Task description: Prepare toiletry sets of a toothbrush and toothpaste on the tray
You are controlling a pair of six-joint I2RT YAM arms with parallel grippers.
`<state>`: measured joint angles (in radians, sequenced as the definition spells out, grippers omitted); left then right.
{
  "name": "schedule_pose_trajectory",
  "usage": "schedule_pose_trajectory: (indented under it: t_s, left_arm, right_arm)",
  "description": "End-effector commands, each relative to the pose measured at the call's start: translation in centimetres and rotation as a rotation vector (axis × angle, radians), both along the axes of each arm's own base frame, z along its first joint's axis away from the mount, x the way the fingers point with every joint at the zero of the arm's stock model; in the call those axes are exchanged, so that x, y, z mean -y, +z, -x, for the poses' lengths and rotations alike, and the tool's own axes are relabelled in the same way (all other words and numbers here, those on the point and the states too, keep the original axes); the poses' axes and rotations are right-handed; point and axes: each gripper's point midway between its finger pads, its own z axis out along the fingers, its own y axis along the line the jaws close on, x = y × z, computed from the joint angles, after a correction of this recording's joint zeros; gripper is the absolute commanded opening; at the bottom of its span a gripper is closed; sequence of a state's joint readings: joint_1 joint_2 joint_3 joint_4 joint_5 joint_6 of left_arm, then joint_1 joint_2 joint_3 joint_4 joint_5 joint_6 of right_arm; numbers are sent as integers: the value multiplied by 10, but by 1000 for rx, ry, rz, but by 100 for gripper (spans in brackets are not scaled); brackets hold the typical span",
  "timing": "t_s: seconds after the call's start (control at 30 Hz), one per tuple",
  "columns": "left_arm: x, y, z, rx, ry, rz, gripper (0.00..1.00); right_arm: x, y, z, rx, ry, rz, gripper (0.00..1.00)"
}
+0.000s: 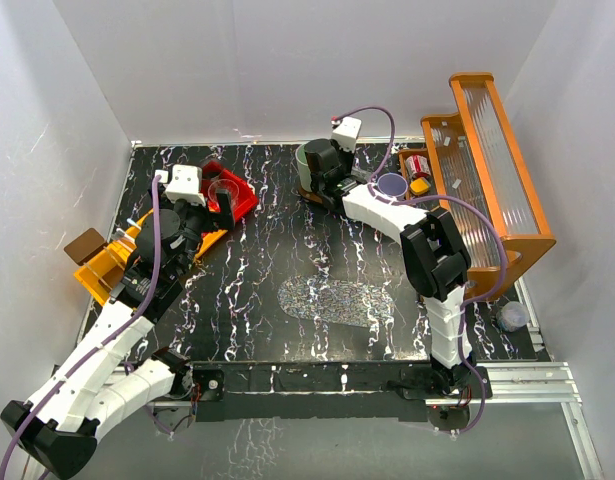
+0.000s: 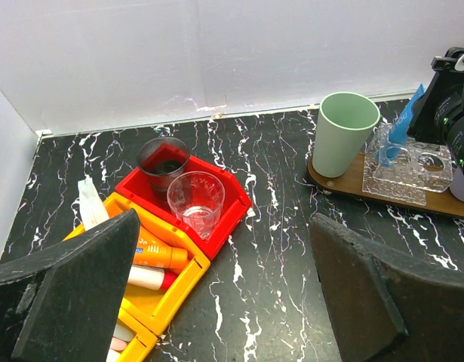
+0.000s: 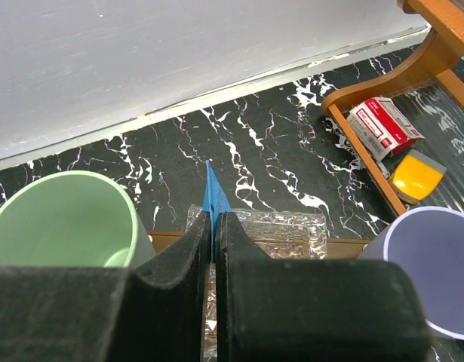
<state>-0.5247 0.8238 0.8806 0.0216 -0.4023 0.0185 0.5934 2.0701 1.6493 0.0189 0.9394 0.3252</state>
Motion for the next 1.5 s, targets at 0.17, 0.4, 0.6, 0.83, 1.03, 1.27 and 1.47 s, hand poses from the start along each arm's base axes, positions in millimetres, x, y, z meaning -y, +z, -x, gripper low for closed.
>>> schedule_pose_trajectory:
  t_s: [0.17,0.4,0.6,0.83,1.03,1.27,1.47]
  left_arm:
    - [1,7,1,31,-11,11,95]
    - [0,7,1,30,-10,12,95]
    - [1,5,0,24,-11,9,95]
    - [0,-6,-5,-2,9,-10,95]
    - [3,-27,-16,-75,40,-9,96]
    - [-5,-57,-27,-304,114,71,96]
    - [-27,-79,-35,-483,213,186,96]
  right_arm:
    - [0,9,-7,51,-27,-47,2]
    - [1,3,-7,40,-32,-45,9]
    - [1,22,-4,55,-17,-63,26]
    - [3,85,25,56,88,-106,51]
    - [-14,88,104,-83,486,-128,78]
    - [-34,70,208,-163,910,-218,92]
    - [-36,60,249,-172,1049,-251,96]
